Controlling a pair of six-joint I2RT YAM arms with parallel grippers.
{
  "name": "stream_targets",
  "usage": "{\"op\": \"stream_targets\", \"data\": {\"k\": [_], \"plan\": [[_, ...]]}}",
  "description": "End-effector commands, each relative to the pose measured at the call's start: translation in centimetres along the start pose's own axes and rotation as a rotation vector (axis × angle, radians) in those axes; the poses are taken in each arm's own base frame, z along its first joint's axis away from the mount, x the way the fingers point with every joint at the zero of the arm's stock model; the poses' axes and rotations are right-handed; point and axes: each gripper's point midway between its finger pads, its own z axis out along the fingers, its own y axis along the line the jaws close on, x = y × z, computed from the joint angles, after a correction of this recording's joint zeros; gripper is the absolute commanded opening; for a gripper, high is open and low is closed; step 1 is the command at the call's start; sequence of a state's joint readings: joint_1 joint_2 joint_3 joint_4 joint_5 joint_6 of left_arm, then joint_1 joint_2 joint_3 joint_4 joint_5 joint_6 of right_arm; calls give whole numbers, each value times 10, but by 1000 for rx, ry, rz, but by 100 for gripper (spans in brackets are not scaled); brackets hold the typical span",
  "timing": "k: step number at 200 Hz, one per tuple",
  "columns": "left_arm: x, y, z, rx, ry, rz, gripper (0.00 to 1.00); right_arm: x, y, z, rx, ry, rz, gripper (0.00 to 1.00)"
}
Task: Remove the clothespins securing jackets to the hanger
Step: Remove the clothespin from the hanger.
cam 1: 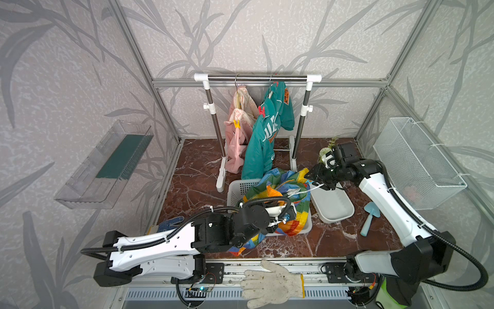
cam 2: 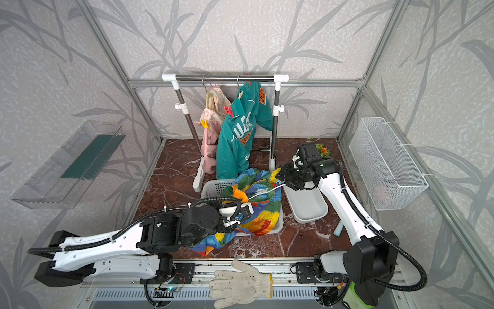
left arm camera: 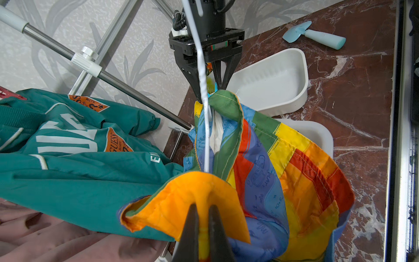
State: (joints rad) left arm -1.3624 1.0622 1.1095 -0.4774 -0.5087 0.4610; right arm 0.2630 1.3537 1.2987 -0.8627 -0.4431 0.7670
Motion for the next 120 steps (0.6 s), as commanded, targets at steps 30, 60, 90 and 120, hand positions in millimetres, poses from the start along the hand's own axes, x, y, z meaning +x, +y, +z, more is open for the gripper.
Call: {"op": "stream_targets", "data": {"k": [30, 60, 90, 120], "plan": [[-5, 5, -1, -44, -17, 32, 0, 6, -8, 3, 31, 16, -9, 38], [-4, 3, 0, -42, -15, 44, 0, 7, -10, 5, 32, 19, -10, 36], [-3, 1, 1, -46, -12, 58, 0, 5, -10, 5, 30, 10, -9, 30], [0, 1, 3, -56, 2, 69, 0, 3, -10, 3, 33, -12, -7, 29]]}}
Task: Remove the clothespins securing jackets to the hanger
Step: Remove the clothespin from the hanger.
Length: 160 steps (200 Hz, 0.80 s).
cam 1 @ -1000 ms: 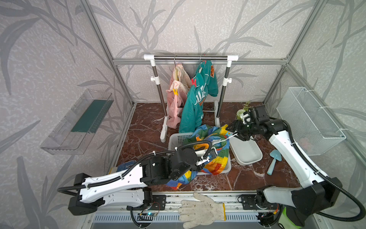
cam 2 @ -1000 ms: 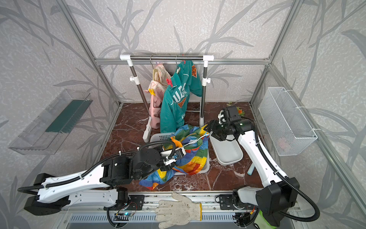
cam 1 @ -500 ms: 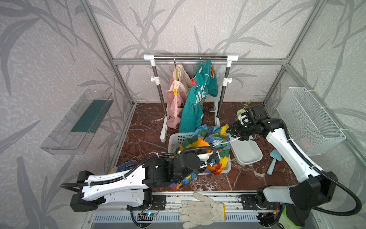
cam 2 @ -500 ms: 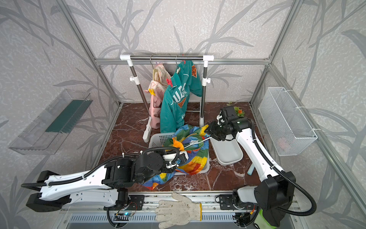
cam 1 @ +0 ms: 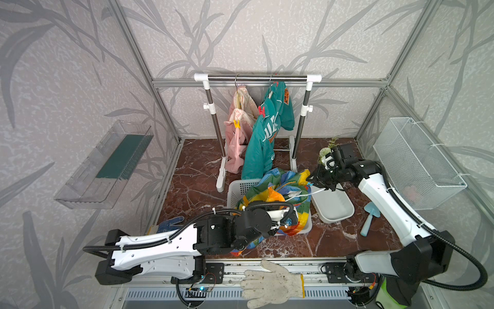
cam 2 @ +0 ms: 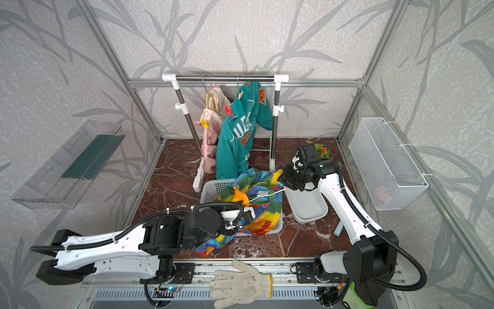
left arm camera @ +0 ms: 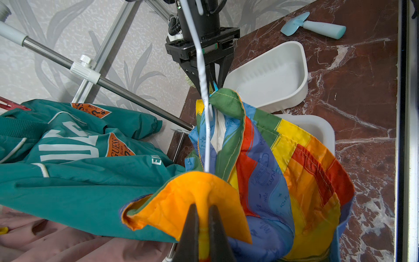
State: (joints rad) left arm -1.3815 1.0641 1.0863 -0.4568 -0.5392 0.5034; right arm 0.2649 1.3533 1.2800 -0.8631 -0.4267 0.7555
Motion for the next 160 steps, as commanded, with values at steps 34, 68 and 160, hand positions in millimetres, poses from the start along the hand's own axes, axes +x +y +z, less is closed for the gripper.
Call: {"op": "stream_targets", "data": {"k": [34, 68, 160], "plan": [[-1, 6, 2, -50, 5, 20, 0, 3, -4, 0, 16, -4, 4, 51], [1, 6, 4, -66, 26, 48, 0, 0, -7, -6, 41, -29, 6, 56], [-2, -4, 4, -92, 35, 142, 0, -3, -7, -2, 52, 5, 49, 52]]}}
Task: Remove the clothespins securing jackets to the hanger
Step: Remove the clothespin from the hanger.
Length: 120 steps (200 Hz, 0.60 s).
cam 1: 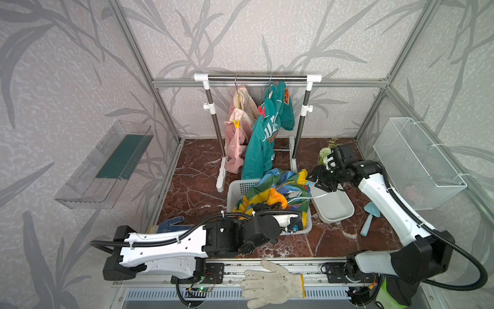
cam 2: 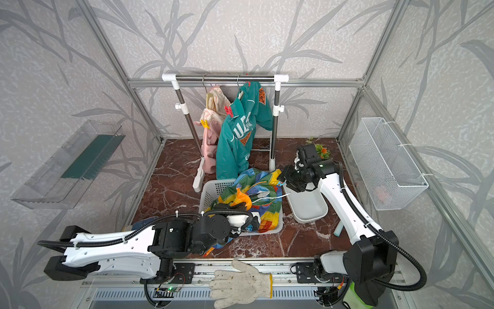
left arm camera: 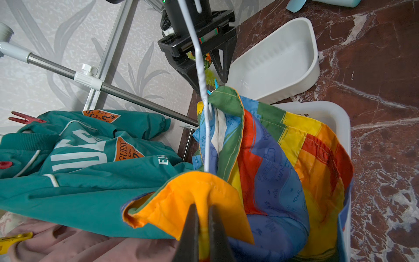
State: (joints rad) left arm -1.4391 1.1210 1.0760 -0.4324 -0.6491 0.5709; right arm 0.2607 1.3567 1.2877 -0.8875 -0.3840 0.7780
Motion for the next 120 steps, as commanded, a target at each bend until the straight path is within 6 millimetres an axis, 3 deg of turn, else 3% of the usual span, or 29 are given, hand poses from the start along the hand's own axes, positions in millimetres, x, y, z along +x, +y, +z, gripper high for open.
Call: {"op": "stream_targets", "data": {"k": [1, 120], "plan": [[-1, 8, -4, -50, -6, 26, 0, 1, 1, -1, 7, 24, 14, 52], [-3, -4, -2, -67, 3, 118, 0, 1, -5, 8, 13, 42, 36, 39]]}}
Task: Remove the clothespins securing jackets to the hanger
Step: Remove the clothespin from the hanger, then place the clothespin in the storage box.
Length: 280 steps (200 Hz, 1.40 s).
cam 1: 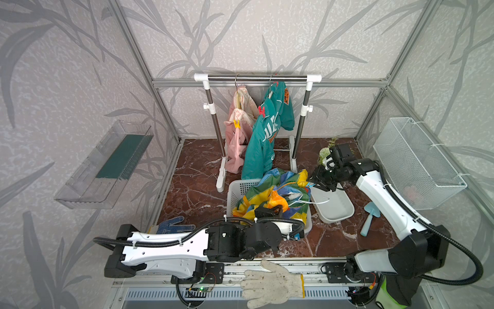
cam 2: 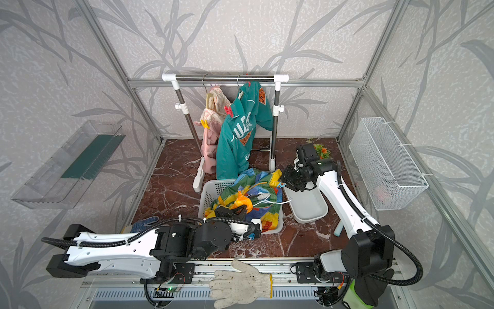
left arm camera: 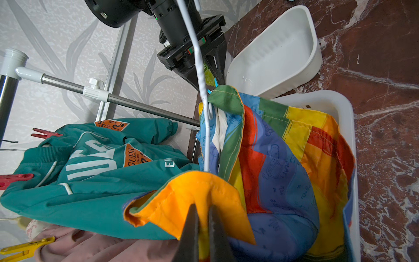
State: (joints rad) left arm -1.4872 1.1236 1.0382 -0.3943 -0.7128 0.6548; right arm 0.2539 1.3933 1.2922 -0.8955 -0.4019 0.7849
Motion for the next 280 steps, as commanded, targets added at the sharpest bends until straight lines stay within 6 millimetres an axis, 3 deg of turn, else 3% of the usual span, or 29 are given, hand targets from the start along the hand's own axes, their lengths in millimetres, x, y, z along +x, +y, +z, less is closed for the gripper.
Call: {"op": "stream_targets", "data": {"k": [1, 68, 100, 141, 221, 235, 257, 280], "plan": [[-1, 6, 0, -40, 4, 13, 0, 1, -1, -1, -2, 8, 8, 39], [-1, 7, 2, -50, 20, 12, 0, 3, -3, 0, -9, 10, 15, 30], [0, 8, 3, -60, 26, 10, 0, 5, -4, -1, -12, 9, 22, 32], [0, 8, 2, -61, 26, 9, 0, 5, -8, -2, -3, -10, 25, 16], [7, 9, 0, -65, 45, -3, 0, -18, -12, -33, -6, -180, 40, 8], [9, 10, -1, -66, 49, -4, 0, -25, -19, -43, 15, -231, 28, 8], [11, 12, -3, -70, 56, -10, 0, -37, -47, -57, 146, -319, -37, 7], [13, 16, -7, -77, 48, -39, 0, -40, -87, -51, 292, -336, -81, 7]]}}
